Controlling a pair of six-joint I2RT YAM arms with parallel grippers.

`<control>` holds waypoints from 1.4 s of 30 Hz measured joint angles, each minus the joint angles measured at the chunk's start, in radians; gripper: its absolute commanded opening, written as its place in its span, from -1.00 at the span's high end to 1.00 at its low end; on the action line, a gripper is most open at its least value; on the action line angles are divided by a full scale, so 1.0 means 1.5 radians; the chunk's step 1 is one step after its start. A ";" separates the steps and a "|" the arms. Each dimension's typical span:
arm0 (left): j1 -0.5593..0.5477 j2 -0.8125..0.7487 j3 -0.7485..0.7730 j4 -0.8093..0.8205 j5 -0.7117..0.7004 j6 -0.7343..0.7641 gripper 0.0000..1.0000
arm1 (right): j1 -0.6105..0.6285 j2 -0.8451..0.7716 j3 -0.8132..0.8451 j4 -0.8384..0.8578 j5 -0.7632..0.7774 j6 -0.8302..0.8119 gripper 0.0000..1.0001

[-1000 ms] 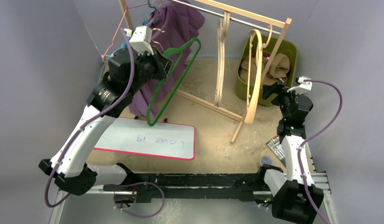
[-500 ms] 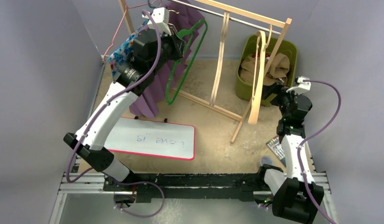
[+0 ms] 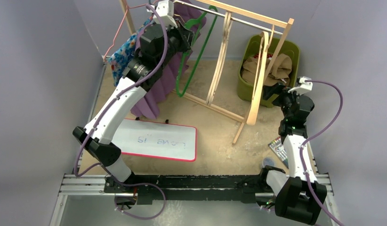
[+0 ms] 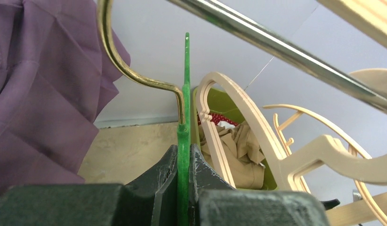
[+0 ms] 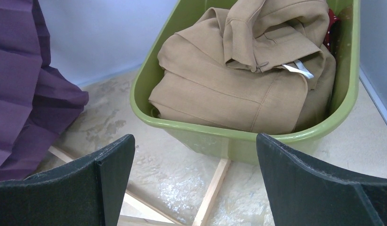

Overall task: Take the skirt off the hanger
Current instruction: Place the hanger at the clothesline.

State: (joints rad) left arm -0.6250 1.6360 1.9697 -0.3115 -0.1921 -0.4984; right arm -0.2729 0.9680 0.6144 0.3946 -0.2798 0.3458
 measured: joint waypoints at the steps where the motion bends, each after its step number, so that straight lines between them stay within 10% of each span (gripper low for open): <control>1: 0.000 0.006 0.006 0.006 0.001 -0.003 1.00 | 0.000 0.001 0.000 0.001 0.000 0.001 -0.98; 42: -0.110 0.128 0.128 0.026 -0.157 0.045 1.00 | 0.000 0.001 -0.001 0.006 0.000 0.009 -0.98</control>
State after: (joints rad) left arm -0.7898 1.8286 2.1612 -0.2729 -0.4271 -0.4309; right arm -0.2729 0.9691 0.6125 0.4030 -0.2798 0.3592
